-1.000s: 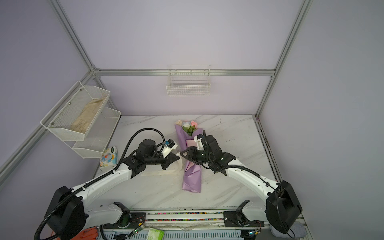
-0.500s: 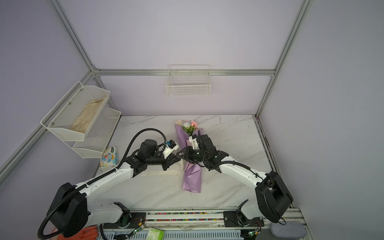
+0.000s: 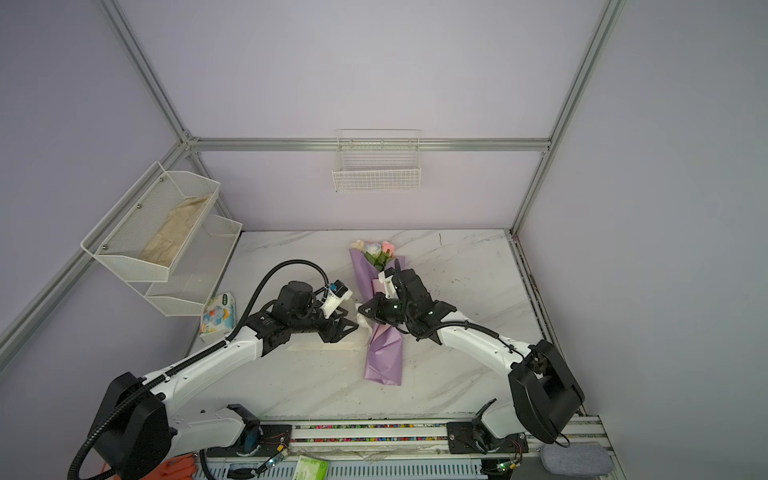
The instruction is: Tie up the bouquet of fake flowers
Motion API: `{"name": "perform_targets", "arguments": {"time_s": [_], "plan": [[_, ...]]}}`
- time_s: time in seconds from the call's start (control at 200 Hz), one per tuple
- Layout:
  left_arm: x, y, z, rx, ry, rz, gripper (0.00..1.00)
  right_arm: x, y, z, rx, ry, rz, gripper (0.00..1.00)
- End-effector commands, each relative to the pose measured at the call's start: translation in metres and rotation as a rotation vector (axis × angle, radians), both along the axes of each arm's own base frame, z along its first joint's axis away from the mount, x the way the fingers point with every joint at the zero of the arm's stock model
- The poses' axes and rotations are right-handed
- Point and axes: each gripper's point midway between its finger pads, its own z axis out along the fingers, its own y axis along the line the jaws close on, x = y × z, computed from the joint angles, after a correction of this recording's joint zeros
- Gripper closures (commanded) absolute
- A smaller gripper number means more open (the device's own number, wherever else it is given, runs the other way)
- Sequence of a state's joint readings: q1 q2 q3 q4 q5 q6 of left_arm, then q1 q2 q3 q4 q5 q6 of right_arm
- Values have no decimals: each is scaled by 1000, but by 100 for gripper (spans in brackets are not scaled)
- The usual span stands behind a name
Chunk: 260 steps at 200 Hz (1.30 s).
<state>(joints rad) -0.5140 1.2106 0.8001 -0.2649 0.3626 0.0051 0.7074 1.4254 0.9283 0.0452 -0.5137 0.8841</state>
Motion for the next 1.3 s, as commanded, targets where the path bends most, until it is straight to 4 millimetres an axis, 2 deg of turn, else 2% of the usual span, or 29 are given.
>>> {"name": "perform_targets", "arguments": {"time_s": [0.0,0.12,0.18,0.22,0.245,0.36,0.445,0.575,0.78,1.01,1.105,1.165,1.235,1.295], "plan": [[28,45,10,-3,-33,265,31,1,1,0,2,-14,-1,100],[58,74,-4,63,-17,408,32,3,3,2,10,-19,-2,100],[75,85,-18,114,47,471,32,3,3,2,8,-20,-4,100],[89,89,-20,118,100,519,32,4,2,4,7,-24,-8,100],[94,88,-33,126,161,521,33,5,2,4,6,-26,-11,100],[120,74,-51,134,279,486,35,6,3,4,8,-29,-12,100],[139,65,-53,104,268,481,33,7,3,2,8,-24,-14,100],[157,58,-67,110,290,464,34,6,5,-2,15,-9,-9,100],[154,47,-97,150,370,387,47,7,6,-2,13,-9,-7,100],[146,48,-111,200,376,360,45,7,6,-8,3,3,-9,100],[145,48,-114,231,372,360,47,7,6,-9,-1,8,-9,100],[146,50,-119,260,369,373,56,7,6,-9,0,4,-11,100],[145,50,-123,273,384,368,72,8,5,-10,-3,8,-17,100],[143,47,-118,263,389,356,83,9,5,-9,-6,7,-26,100]]}}
